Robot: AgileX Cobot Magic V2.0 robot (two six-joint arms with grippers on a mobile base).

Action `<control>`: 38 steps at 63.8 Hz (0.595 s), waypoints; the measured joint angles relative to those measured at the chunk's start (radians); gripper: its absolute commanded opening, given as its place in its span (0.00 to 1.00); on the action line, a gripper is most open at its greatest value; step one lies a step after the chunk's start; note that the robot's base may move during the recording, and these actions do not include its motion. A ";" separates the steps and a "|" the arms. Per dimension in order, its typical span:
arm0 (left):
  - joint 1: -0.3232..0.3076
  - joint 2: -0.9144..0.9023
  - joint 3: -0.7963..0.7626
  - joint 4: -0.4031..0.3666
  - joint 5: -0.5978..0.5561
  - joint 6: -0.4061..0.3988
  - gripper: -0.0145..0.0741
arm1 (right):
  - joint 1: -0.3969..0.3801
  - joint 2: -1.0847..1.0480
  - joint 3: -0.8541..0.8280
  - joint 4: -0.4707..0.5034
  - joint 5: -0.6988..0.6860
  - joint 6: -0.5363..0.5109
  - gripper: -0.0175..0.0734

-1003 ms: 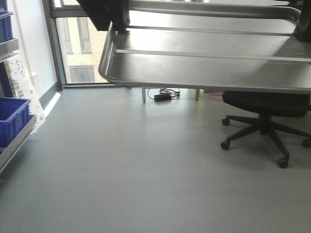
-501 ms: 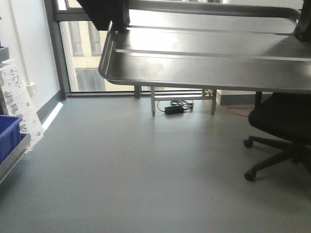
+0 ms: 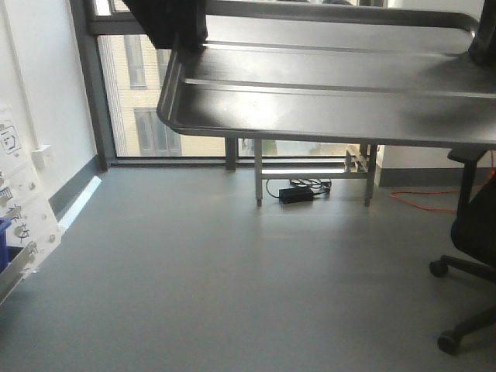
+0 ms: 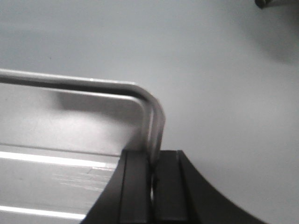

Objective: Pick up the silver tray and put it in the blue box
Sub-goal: 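Carry the tray with both grippers over the open blue bin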

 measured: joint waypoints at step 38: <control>0.000 0.000 0.000 0.000 -0.006 0.000 0.17 | 0.000 0.000 0.000 -0.002 0.000 0.000 0.25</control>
